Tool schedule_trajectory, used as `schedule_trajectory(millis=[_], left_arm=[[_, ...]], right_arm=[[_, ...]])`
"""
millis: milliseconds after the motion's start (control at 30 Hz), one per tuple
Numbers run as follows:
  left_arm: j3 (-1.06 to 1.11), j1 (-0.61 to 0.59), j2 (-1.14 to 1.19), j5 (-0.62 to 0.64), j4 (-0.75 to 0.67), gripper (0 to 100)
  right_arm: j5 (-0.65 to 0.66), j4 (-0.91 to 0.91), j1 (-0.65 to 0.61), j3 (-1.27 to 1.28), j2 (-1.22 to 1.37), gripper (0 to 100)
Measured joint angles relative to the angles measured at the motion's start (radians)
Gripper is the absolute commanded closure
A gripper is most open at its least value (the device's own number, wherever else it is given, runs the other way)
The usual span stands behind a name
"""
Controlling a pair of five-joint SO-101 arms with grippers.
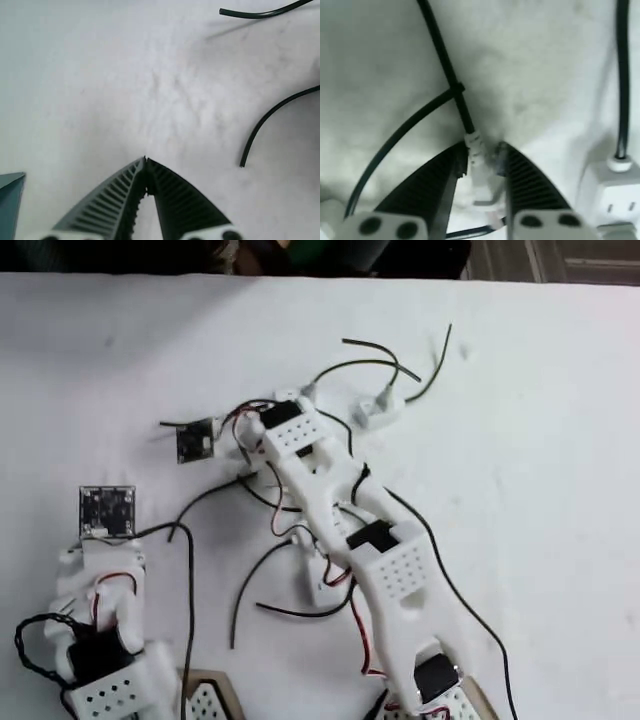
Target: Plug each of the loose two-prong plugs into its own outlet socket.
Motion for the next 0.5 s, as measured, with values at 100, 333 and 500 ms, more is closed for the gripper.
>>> schedule_trajectory(millis=[100,333,500], left_arm=[[0.0,0.0,0.0,0.0,0.0,98],[0.0,0.0,0.0,0.0,0.0,98],[0.0,0.0,0.0,0.0,0.0,98]], right_arm=[[-0.006,0.0,0.0,-0.021,0.002,98.1],[-0.213,0.167,0.002,-0.203,0.005,98.1],[-0.393,0.307,0.002,-0.356,-0.006,98.1]])
